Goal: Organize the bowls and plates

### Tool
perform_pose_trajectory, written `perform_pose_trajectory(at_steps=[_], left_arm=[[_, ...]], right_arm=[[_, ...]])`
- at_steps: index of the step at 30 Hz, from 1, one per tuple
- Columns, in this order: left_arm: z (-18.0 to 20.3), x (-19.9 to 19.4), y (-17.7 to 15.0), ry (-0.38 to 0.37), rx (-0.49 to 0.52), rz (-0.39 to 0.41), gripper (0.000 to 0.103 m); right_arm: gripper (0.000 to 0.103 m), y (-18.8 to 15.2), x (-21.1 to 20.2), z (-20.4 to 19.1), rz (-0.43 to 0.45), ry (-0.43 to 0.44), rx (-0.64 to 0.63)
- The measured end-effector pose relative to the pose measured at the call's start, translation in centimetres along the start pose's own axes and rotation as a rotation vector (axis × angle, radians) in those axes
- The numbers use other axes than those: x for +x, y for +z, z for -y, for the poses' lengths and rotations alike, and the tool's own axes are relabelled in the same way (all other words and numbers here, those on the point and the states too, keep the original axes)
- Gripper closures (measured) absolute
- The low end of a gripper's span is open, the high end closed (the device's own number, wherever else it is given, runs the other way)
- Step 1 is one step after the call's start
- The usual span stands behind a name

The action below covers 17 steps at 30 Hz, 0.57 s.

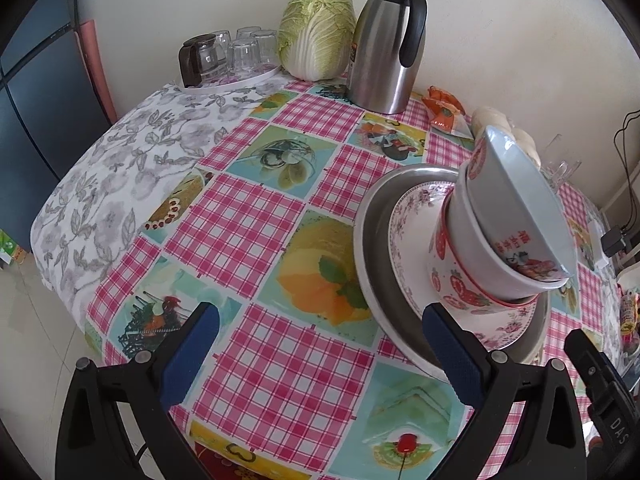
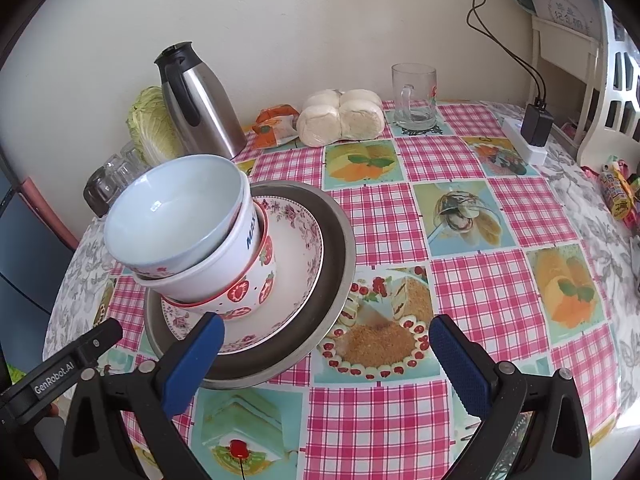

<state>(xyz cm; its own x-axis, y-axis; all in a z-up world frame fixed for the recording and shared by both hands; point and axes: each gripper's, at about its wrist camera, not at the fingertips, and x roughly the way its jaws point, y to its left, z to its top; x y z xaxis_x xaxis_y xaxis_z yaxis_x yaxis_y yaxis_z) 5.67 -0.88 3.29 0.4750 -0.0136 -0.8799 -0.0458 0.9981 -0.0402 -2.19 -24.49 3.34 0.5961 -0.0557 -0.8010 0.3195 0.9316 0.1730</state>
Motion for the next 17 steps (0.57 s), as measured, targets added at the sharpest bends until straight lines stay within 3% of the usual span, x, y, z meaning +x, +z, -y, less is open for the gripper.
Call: perform_pose_trajectory(at_steps=[17], left_arm=[[-0.19,0.34,-0.01,0.012,0.022,-0.003,0.002]], right_arm=[[0.0,-0.11,0.36,0.0,-0.015,-0.001,0.008]])
